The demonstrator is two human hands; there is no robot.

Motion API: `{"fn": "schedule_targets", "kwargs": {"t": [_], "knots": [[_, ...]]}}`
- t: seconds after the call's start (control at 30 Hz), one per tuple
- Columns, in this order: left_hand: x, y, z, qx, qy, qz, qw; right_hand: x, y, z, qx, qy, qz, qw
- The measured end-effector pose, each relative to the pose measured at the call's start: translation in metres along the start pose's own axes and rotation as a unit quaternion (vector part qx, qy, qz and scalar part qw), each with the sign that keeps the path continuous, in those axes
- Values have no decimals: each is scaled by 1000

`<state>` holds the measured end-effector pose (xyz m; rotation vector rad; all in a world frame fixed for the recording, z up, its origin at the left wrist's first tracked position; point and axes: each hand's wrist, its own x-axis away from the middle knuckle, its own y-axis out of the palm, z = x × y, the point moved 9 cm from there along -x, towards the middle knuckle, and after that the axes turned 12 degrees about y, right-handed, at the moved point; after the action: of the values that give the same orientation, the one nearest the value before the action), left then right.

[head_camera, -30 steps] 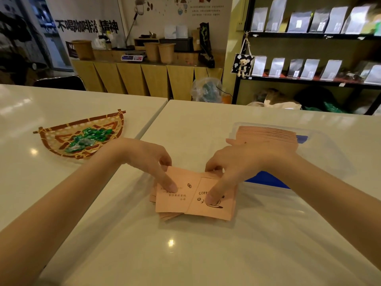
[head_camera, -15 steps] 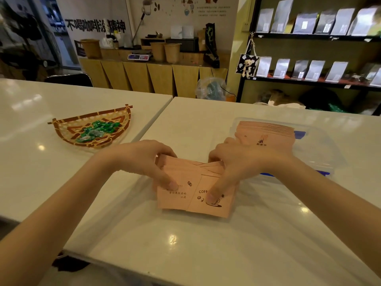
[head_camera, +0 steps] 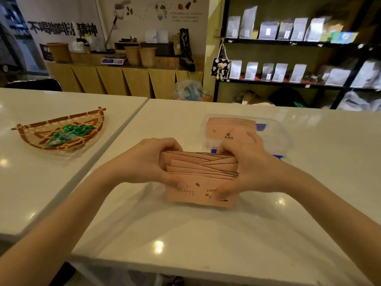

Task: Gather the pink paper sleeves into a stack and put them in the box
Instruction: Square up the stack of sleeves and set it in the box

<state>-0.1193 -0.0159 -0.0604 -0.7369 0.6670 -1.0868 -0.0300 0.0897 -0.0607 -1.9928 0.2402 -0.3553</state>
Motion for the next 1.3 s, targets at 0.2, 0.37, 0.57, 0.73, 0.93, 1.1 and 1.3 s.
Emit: {"fn": "schedule_targets", "kwargs": {"t": [0.2, 0.37, 0.57, 0.73, 0.93, 1.1, 1.3], "knots": [[-22, 17, 18, 34, 48, 54, 997, 20, -21, 35, -29, 18, 98, 995], [-27, 30, 16, 53, 42, 46, 997, 20, -11, 49, -66, 43, 93, 993], [-22, 37, -5, 37, -5, 33, 999, 13, 3, 60, -101, 50, 69, 991], [-12, 37, -19, 43, -18, 50, 998, 12, 10, 69, -165, 62, 63, 982], [0, 45, -32, 43, -27, 55, 997, 20, 14, 81, -233, 80, 43, 968], [7, 51, -39, 74, -19, 77, 994, 21, 20, 85, -262, 74, 46, 961], [3, 61, -21, 112, 27, 74, 991, 22, 19, 86, -283, 57, 78, 954]]}}
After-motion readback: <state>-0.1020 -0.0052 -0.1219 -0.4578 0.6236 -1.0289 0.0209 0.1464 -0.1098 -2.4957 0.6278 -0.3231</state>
